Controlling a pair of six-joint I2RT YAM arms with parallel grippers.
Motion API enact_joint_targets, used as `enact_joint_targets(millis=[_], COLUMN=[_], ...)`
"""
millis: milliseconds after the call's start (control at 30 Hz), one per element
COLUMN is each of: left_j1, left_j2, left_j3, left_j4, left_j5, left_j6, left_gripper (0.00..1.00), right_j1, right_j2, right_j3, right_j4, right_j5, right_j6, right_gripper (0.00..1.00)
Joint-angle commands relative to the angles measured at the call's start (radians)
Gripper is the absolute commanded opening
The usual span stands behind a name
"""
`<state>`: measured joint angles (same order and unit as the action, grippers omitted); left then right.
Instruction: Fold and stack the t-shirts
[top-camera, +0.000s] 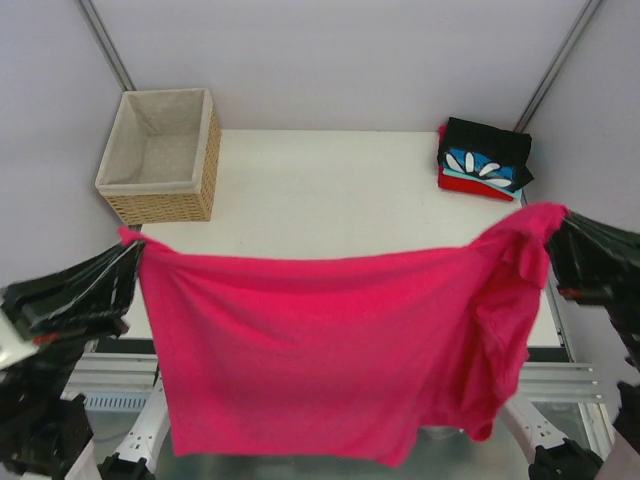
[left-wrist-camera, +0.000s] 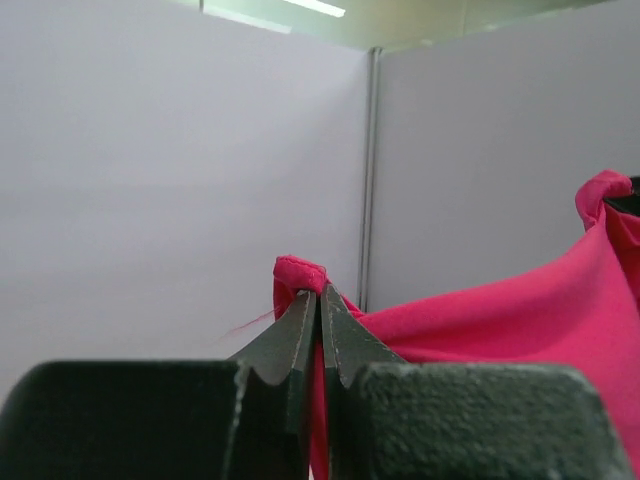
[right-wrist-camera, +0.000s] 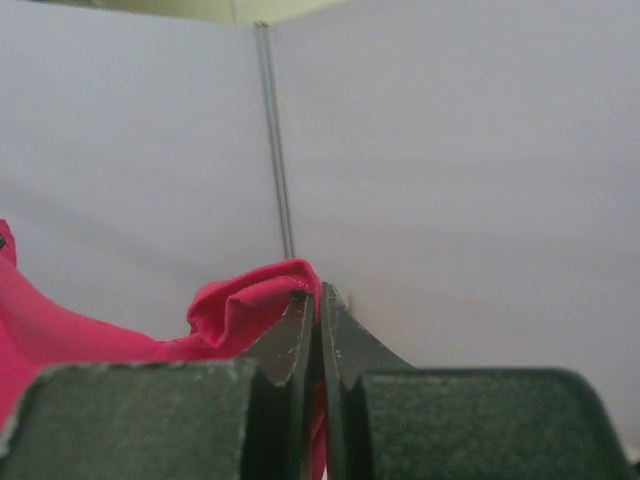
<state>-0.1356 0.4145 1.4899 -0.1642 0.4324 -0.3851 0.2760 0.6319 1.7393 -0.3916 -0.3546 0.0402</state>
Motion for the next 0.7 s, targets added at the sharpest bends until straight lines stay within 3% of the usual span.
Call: enact_joint_targets(millis=[0,100,333,467,667], left_j1=[0.008,0.008,0.01,0.021,0.041], left_j2=[0.107,0.156,0.367,0.558,0.832], left_j3=[-0.192,-0.351,-0.649,-0.683,-0.594], left_j4=[-0.029,0.044,0.23,0.291,0.361], left_j5=[-0.081,-0.116,-0.361,-0.45,-0.478], left_j6=[-0.008,0.0,0.02,0.0,0.025], left_gripper=[0.0,0.0,0.0,0.0,0.0], right_j1=[-0.006,-0.008,-0.023,-0.044,-0.049], right_j2=[0.173,0.232,0.529,0.745,0.998], right_j3=[-0.18,-0.338,-0.435,-0.414,-0.264], right_j4=[-0.02,0.065,0.125,0.18,0.186], right_j5=[0.193,0.248,0.396,0.388,0.384], right_j6=[-0.008,-0.026,-0.066,-0.013,-0.006], right_gripper=[0.01,0.01,0.01,0.01,0.01])
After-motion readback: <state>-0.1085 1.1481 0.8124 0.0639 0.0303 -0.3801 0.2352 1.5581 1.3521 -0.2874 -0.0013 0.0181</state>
